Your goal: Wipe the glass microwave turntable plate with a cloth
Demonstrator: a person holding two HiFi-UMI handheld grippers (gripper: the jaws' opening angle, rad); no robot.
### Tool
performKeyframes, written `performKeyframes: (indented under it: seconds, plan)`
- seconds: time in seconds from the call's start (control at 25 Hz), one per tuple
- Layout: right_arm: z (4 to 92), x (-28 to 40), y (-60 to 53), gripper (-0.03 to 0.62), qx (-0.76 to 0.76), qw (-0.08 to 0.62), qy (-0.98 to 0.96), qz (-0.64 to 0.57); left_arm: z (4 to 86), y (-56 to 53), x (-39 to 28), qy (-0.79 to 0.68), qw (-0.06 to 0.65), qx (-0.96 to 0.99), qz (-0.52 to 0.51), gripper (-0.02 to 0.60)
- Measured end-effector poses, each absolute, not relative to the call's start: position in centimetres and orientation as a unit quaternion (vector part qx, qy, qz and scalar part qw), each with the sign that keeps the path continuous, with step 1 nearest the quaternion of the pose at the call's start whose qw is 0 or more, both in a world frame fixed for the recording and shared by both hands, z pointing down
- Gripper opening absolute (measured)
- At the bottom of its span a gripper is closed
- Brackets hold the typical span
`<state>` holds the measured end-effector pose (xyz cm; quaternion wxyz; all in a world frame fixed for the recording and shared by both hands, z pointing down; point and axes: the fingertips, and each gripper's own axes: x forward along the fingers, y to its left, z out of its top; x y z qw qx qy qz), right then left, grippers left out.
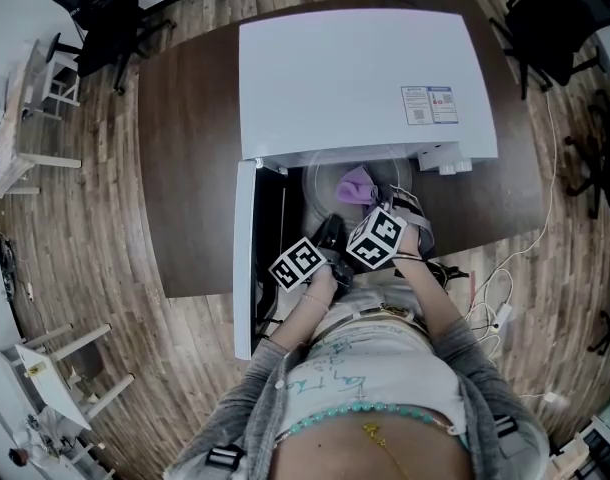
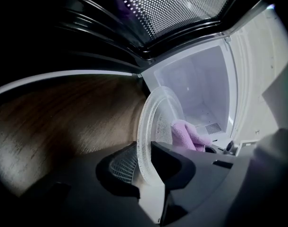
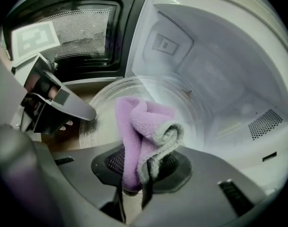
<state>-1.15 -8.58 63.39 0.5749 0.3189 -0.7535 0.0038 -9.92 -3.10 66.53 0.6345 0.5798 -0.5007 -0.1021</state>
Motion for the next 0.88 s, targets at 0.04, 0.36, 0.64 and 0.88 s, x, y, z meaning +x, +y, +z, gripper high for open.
performKeyframes:
  seconds: [0.04, 0.36, 0.64, 0.88]
  plan:
    - [63.5, -1.3, -8.4, 0.109, 0.315, 0.576, -0.754, 0.003, 66.5, -3.1, -9.9, -0.500, 0.635, 0.580, -0.102, 0.091]
    - [63.7, -2.9, -8.0, 0.110, 0.294, 0.577, -0.762, -0.009, 66.6, -3.1, -9.8, -0.498, 0.635, 0.582, -0.101, 0.091]
    - [63.6, -4.0, -8.4, 0.112, 0.279, 0.576, -0.768, -0.025, 66.6, -3.1, -9.7, -0.498, 0.635, 0.582, -0.102, 0.091]
    - [63.5, -4.7, -9.1, 0.114, 0.268, 0.575, -0.772, -0.034, 66.6, -3.2, -9.6, -0.497, 0.635, 0.582, -0.102, 0.091]
